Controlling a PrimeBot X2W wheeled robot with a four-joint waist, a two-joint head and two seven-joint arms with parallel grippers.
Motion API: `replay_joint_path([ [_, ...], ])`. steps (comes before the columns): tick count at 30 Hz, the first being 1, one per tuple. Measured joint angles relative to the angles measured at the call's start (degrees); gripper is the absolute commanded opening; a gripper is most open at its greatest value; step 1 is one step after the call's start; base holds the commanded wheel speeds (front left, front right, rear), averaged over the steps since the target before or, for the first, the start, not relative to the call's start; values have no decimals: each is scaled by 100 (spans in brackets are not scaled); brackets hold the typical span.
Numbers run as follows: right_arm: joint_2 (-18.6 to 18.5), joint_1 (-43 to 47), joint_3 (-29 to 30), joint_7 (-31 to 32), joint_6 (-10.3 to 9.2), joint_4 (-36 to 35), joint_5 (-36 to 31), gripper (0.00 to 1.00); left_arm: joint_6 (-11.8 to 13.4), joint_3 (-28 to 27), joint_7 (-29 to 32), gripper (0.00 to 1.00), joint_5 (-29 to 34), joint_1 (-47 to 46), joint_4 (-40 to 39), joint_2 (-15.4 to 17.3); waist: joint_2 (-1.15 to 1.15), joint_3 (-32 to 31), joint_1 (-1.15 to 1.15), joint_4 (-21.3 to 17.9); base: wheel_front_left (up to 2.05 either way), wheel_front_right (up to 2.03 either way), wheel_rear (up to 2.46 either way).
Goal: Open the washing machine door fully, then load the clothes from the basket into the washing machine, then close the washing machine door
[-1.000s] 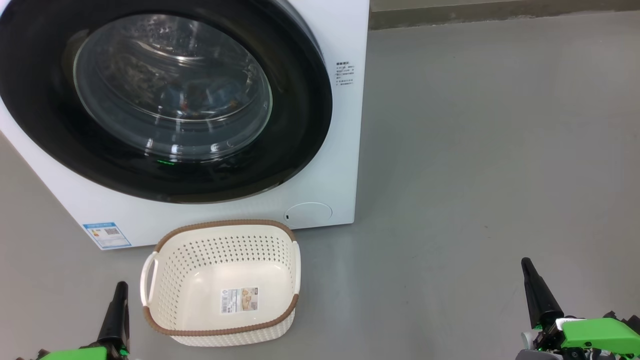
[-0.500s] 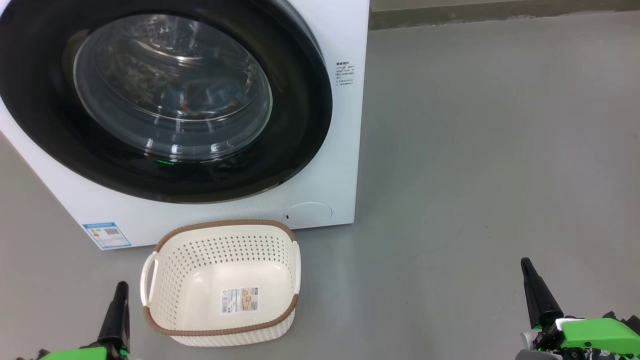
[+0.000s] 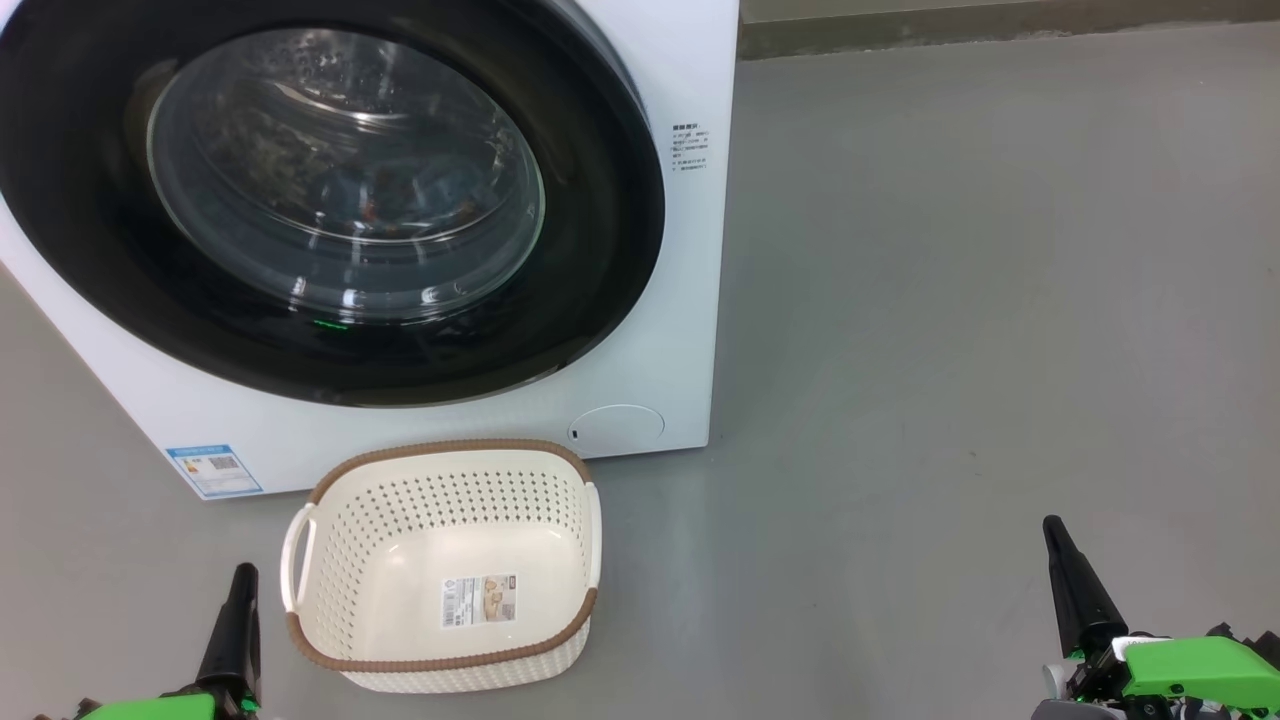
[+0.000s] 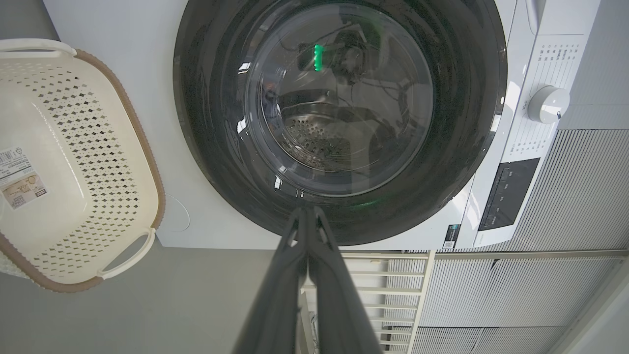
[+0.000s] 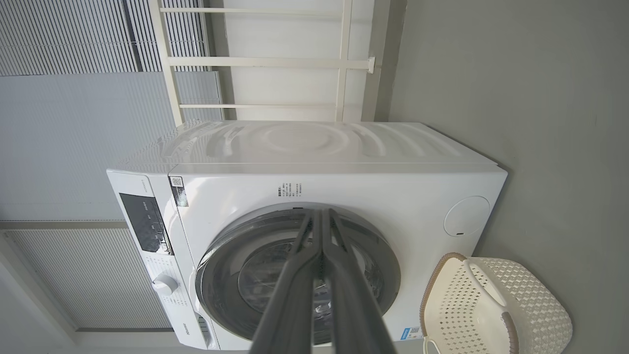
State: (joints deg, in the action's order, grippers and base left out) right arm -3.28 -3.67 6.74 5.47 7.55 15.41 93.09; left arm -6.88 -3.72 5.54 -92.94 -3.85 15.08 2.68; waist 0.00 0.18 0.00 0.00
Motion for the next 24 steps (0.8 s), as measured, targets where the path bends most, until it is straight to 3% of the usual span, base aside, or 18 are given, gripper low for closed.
replay_joint_path([
  [24,16,0,27,8,0,0,-16,0,0,-23,2,0,1,-2,1,-7,0,0,0,0,0,0,0],
])
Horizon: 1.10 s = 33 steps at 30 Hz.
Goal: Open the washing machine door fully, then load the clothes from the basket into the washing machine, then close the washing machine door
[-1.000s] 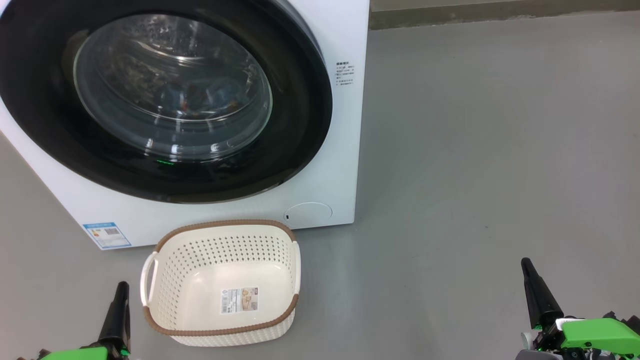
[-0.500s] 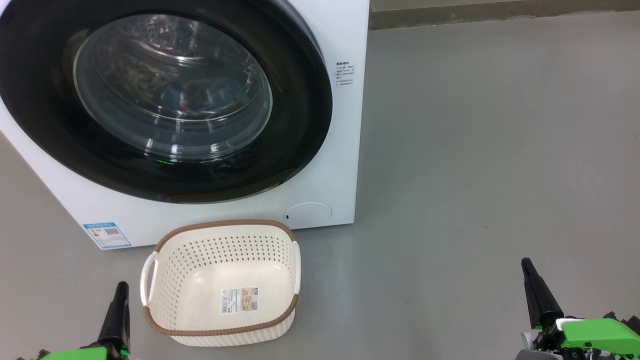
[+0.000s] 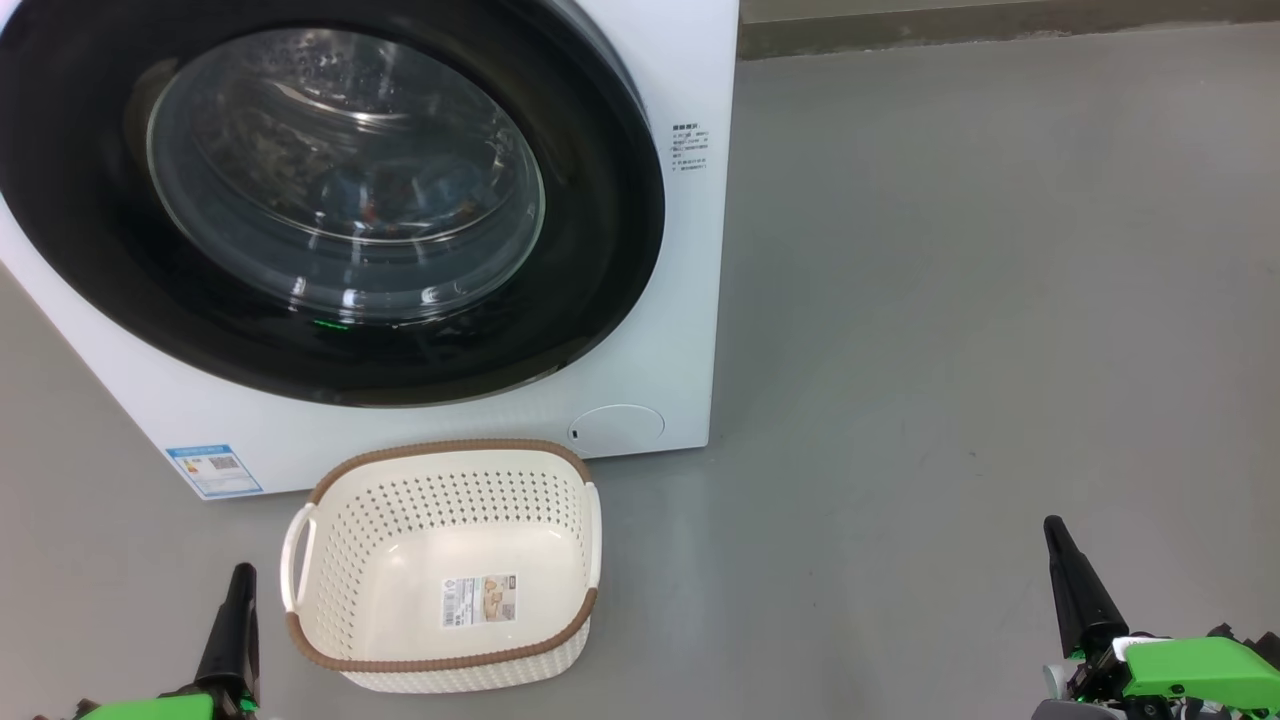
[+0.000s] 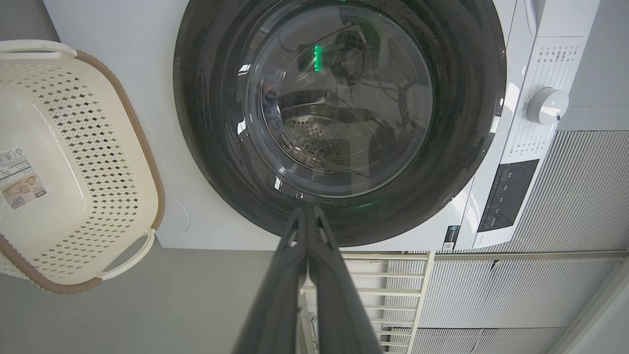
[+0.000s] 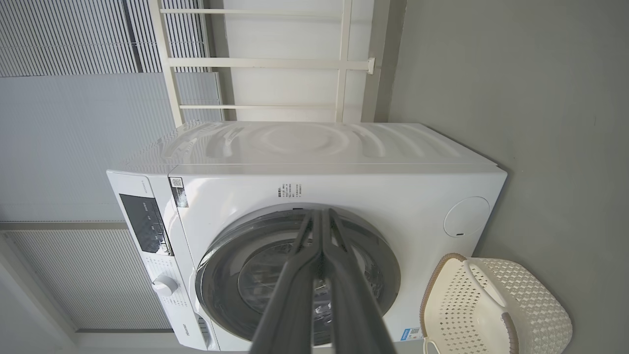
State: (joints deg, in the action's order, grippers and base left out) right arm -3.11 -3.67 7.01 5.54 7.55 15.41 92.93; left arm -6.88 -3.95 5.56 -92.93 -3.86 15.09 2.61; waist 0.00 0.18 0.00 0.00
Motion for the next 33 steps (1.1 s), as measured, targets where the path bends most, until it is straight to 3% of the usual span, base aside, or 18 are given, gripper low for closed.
replay_joint_path([
  [33,18,0,42,42,0,1,-7,0,0,-26,42,0,7,-1,1,-41,0,0,0,0,0,0,0],
])
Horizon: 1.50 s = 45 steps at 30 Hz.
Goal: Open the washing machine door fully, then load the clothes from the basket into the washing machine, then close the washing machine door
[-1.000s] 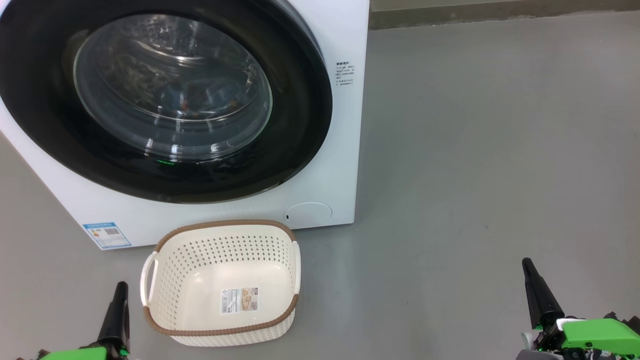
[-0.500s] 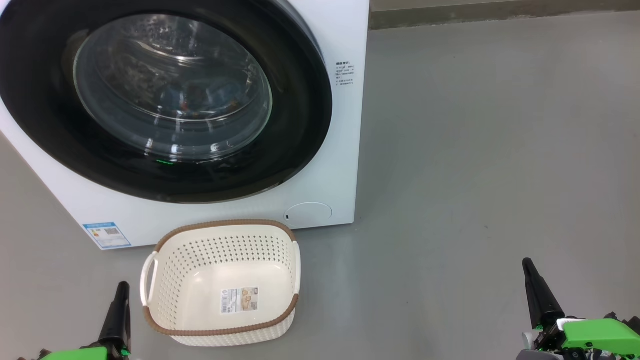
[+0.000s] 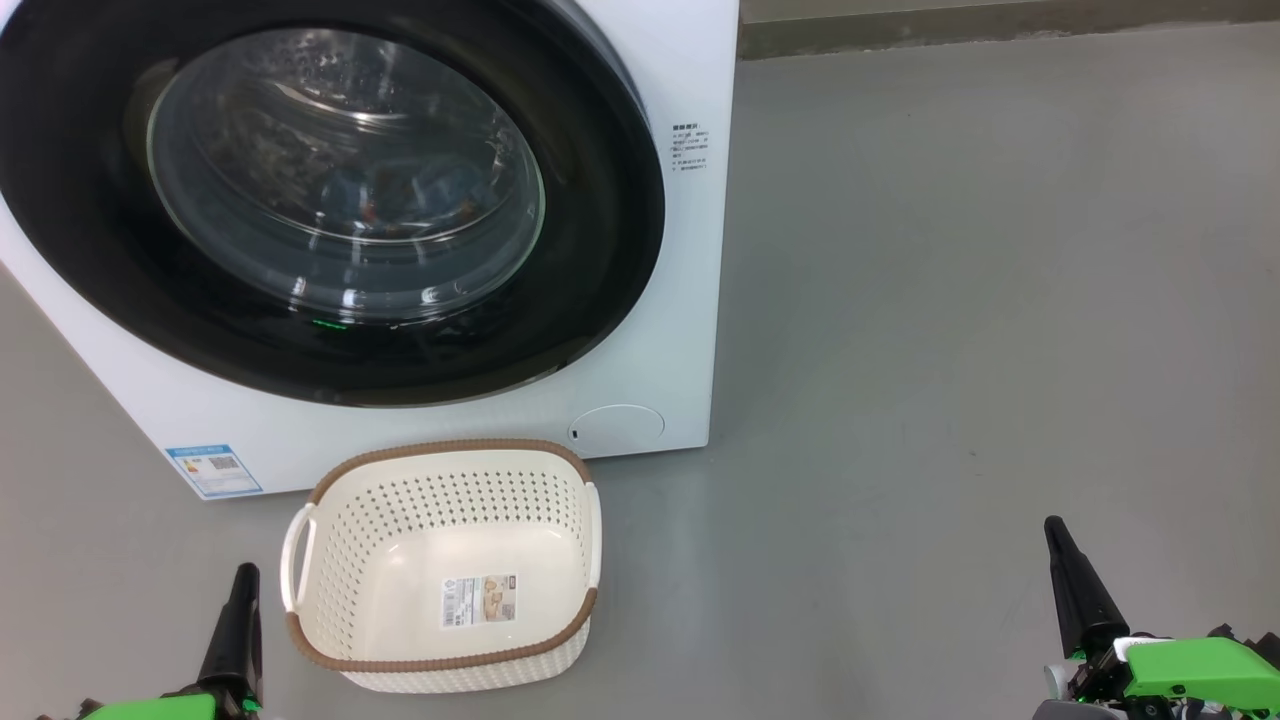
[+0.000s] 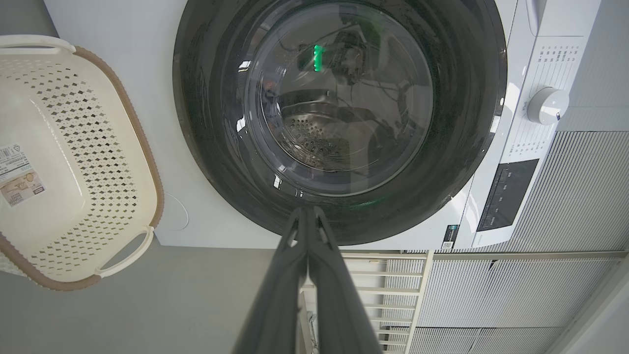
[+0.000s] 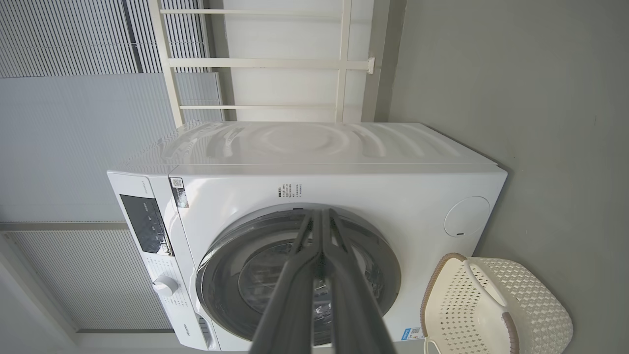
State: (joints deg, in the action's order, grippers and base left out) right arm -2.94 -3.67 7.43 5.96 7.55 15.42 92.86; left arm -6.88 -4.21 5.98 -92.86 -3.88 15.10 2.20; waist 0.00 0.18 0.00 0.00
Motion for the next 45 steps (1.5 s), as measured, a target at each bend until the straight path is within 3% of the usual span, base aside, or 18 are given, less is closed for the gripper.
replay_joint_path([
  [45,16,0,26,1,0,0,-2,0,0,-18,7,0,1,-2,2,-4,0,0,0,0,0,0,0],
])
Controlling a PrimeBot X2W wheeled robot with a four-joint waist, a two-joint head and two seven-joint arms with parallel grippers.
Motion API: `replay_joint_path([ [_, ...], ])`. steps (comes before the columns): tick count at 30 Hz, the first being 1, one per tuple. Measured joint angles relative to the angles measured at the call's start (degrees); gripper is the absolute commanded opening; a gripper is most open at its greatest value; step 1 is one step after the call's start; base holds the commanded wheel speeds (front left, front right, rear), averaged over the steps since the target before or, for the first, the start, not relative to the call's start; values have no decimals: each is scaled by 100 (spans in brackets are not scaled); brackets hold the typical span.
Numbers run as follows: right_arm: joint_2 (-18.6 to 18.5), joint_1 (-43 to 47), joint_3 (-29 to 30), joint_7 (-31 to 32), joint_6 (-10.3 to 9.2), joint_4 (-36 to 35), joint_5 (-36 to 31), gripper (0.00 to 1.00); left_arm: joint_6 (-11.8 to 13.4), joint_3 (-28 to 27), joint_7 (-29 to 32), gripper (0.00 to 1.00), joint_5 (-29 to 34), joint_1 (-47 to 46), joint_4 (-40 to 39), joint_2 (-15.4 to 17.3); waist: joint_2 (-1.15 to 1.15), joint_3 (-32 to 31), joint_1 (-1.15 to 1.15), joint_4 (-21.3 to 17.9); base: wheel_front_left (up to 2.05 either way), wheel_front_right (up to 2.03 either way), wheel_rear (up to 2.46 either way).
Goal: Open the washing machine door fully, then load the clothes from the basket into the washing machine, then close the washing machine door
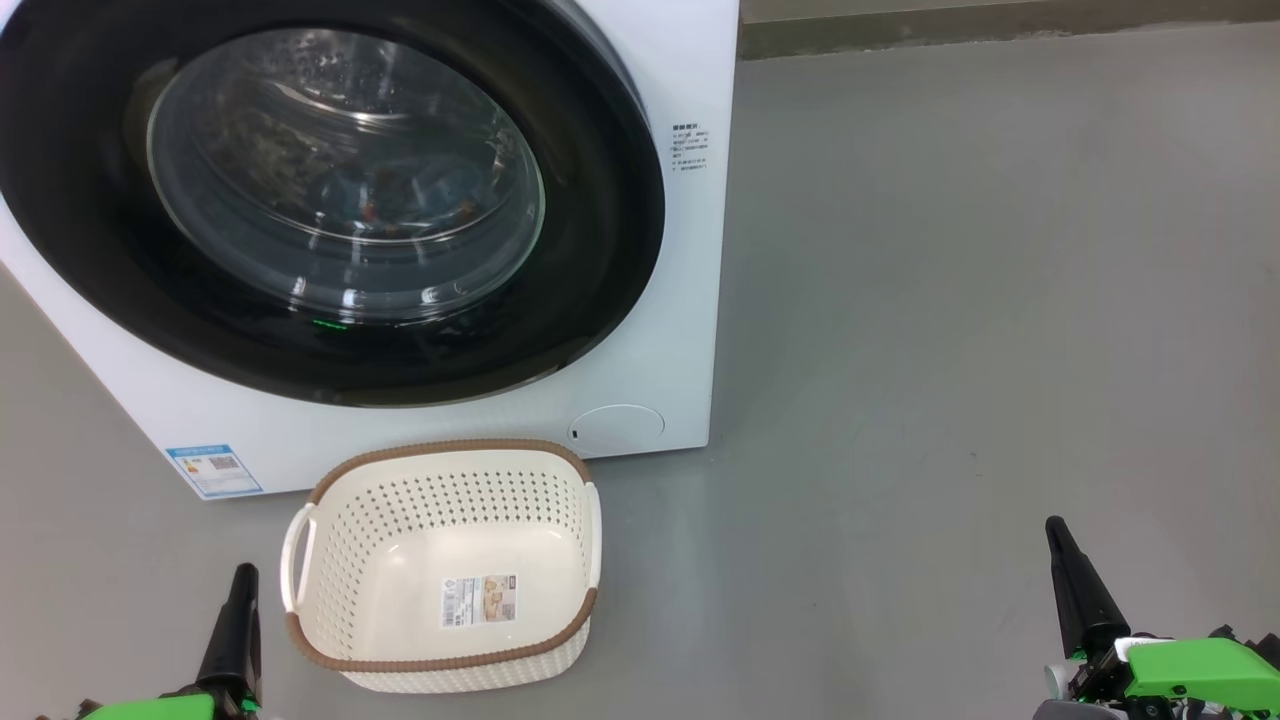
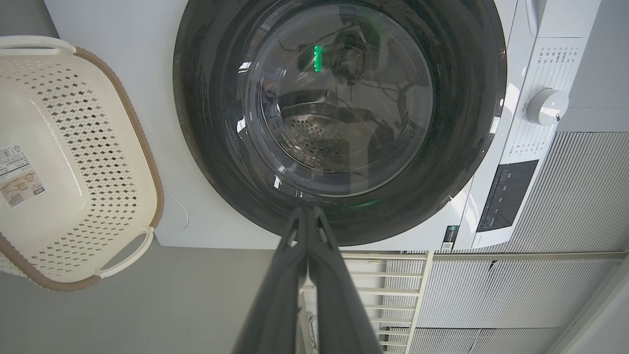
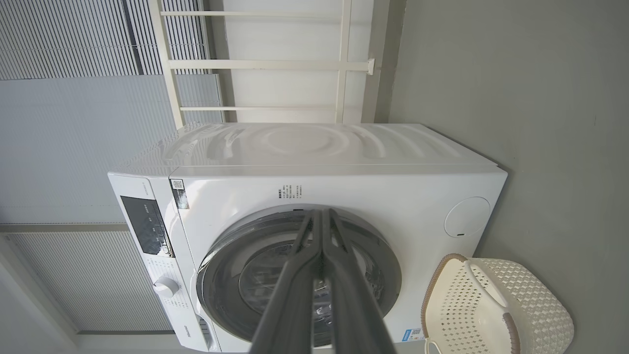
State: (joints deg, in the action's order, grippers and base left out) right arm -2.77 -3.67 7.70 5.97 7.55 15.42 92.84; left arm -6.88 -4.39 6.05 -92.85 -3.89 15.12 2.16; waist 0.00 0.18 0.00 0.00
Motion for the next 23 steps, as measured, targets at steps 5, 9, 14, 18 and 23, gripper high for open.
replay_joint_path([
  [5,1,0,2,0,0,0,0,0,0,-1,1,0,1,0,1,0,0,0,0,0,0,0,0],
  [9,2,0,4,0,0,1,0,0,0,-3,1,0,1,0,1,0,0,0,0,0,0,0,0],
  [14,4,0,5,1,0,1,0,0,0,-4,1,0,1,-1,1,-1,0,0,0,0,0,0,0],
  [18,4,0,7,1,0,1,0,0,0,-7,1,0,1,-1,1,-1,0,0,0,0,0,0,0],
  [23,5,0,7,1,0,1,0,0,0,-7,1,0,19,-1,1,-1,0,0,0,0,0,0,0],
])
